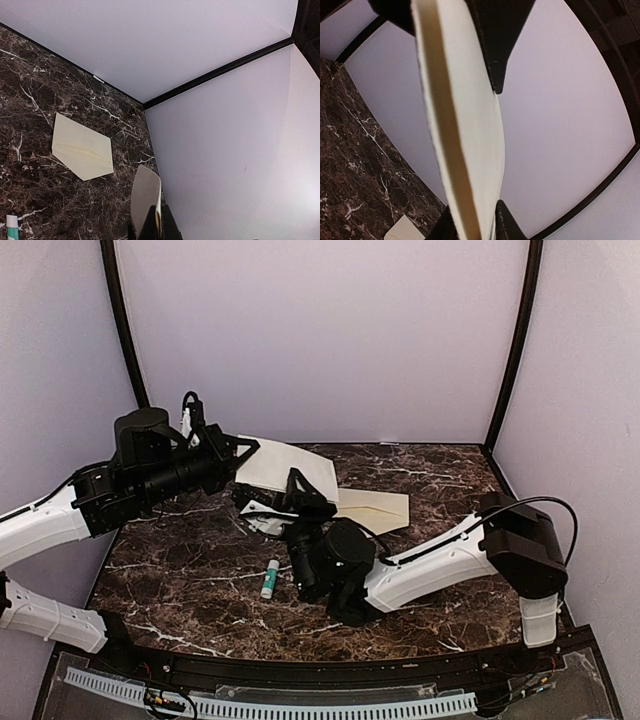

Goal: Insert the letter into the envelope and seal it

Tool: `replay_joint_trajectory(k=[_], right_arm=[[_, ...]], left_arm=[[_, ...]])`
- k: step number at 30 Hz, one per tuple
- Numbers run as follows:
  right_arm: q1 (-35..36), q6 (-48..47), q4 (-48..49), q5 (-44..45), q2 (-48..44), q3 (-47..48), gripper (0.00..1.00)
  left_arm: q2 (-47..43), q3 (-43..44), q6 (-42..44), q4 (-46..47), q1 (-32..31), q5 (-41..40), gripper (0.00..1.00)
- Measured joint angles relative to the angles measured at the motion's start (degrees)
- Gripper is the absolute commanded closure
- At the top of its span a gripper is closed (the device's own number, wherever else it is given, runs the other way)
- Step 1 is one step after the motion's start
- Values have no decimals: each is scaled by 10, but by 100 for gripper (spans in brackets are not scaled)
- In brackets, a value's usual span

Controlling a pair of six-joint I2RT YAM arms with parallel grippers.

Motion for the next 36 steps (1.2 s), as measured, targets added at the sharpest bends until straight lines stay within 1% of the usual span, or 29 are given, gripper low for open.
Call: replay_joint_trajectory(k=[1,3,10,12,13,14,15,16,17,18,19,20,21,23,24,25,28,29,33,36], right_arm=[[0,2,-5,0,0,0,93],[-1,9,-11,0,0,0,100],[-3,-9,28,3,0,-2,100],[-3,-12,38,3,0,-4,100],[-3,-12,41,3,0,-6,100],[-3,-10,41,3,0,-9,100],[-3,-6,40,3,-1,-13,100],[-3,3,34,3,-3,-19,100],[-3,12,27,4,-6,-26,100],[-3,30,8,3,-15,-36,100],[-3,53,-15,4,-28,-48,100],[-3,77,-43,3,-44,-58,100],[-4,107,-76,1,-65,-67,100],[-6,172,-139,-6,-110,-78,100],[-9,221,-192,-16,-146,-84,100],[-14,269,-236,-28,-178,-85,100],[-31,375,-327,-66,-248,-95,100],[-43,417,-362,-84,-278,-105,100],[-86,542,-450,-150,-363,-148,100],[-124,629,-511,-204,-426,-178,100]], left_arm=[[1,0,0,0,0,1,100],[4,0,0,0,0,4,100],[10,0,3,1,0,7,99],[10,0,6,1,0,7,89],[10,0,9,1,0,7,77],[11,0,12,0,0,7,72],[11,0,16,0,0,7,63],[11,0,21,0,0,7,58],[11,0,30,0,0,6,48],[11,0,31,0,0,3,43],[11,0,41,0,0,0,35],[11,0,47,-1,0,-6,31],[11,0,57,-2,0,-11,25],[9,1,74,-5,0,-28,20],[5,1,84,-10,0,-41,18],[-1,0,97,-16,0,-57,16],[-26,-1,136,-16,0,-97,13],[-38,-5,152,-10,0,-112,10],[-80,-32,227,30,0,-153,7],[-82,-47,297,62,0,-162,7]])
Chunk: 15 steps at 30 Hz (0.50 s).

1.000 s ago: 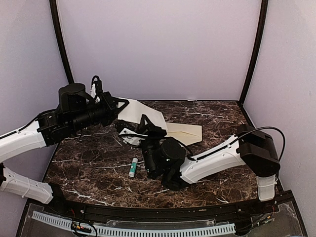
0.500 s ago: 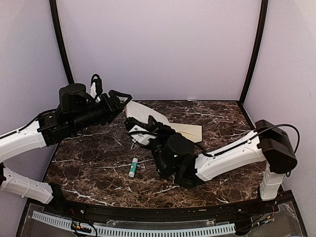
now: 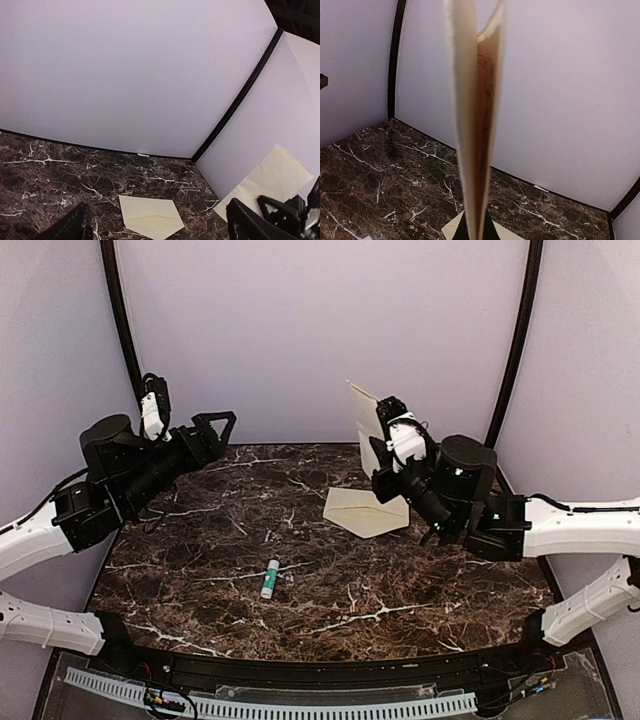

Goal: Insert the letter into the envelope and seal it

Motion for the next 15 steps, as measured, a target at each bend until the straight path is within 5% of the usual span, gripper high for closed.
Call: replay_joint_trajectory(k=[4,15], right_arm=[[-43,118,-73,-36,-61,-9,100],[-249,384,-275,-162,-122,-36,100]], left_arm=[[44,-3,91,42,0,59,8],[349,124,290,0,0,254,8]])
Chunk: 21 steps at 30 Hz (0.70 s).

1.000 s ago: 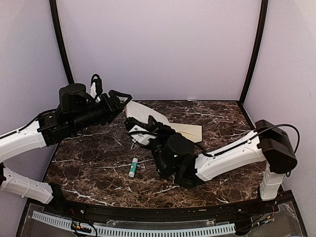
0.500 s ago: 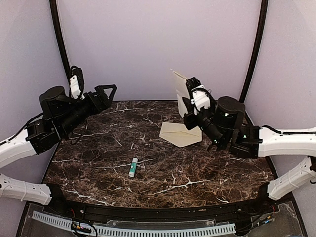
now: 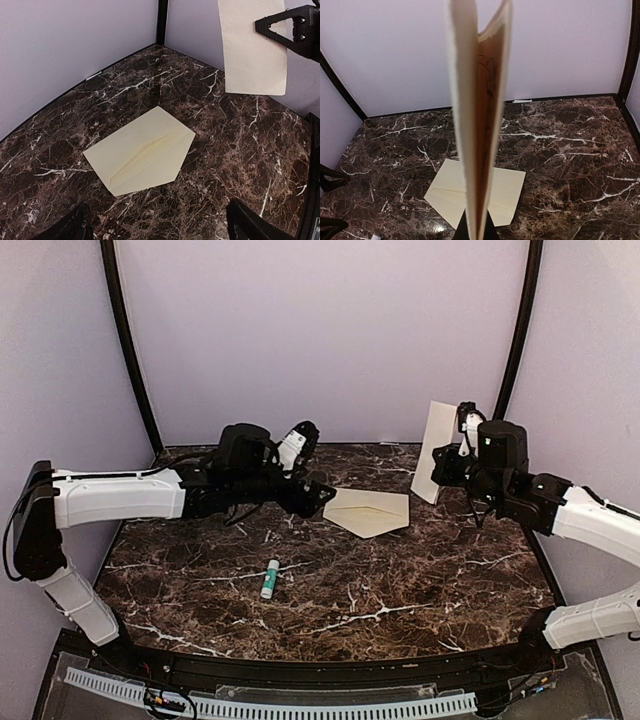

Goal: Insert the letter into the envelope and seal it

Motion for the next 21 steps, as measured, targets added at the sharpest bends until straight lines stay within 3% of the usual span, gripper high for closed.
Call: replay_joint_trajectory(k=[4,12,21], right_arm=[[-63,35,-27,-43,-5,-38,100],[-120,50,-14,-70,7,-93,100],[-178,44,59,-103,114,-97,100]], left_arm=[[106,85,24,-34,0,8,10],[318,289,-2,-85,7,-8,15],[481,478,-73,-125,86,125,18]])
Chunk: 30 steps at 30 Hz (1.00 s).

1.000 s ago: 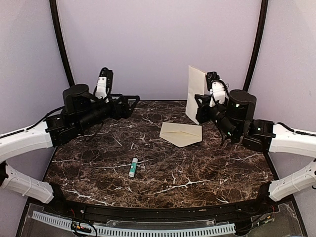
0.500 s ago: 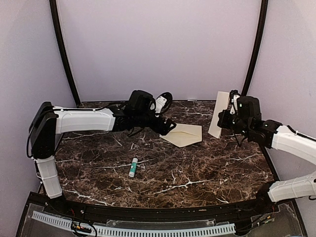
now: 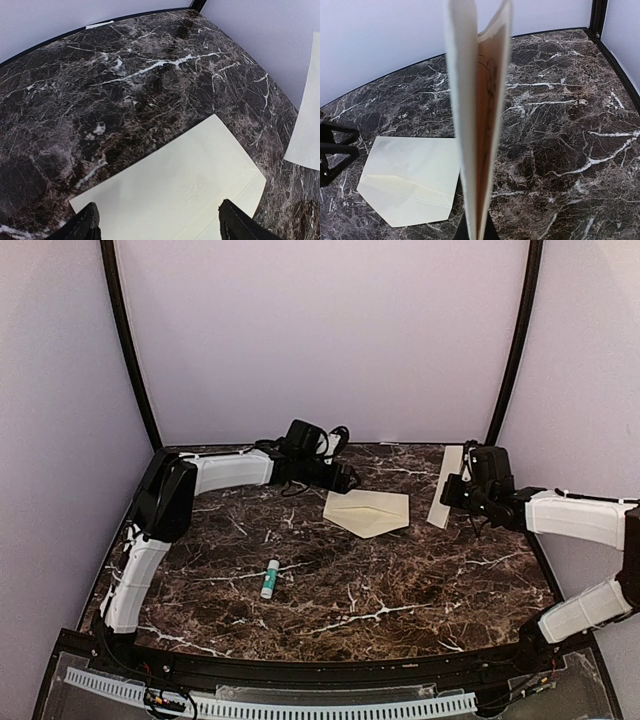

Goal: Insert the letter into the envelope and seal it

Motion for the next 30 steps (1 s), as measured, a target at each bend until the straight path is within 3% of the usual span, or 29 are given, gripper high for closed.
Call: replay_joint_trajectory(k=[10,16,21,26,30], right_arm=[[-21,-21,52,-28,145,47,100],[-24,-35,78,-61,202,83,100],[-24,-42,88,-96,223,88,100],[-24,-48,90,-132,223,88,100],[-24,-50,87,-153,216,88,100]], left_arm=[[146,188,-66,-29,40,78,18],[179,211,-90,-38,44,106,19],[181,210,-104,-43,46,125,27],[143,134,-115,-16,48,137,30],[36,-38,-128,8,42,118,31]])
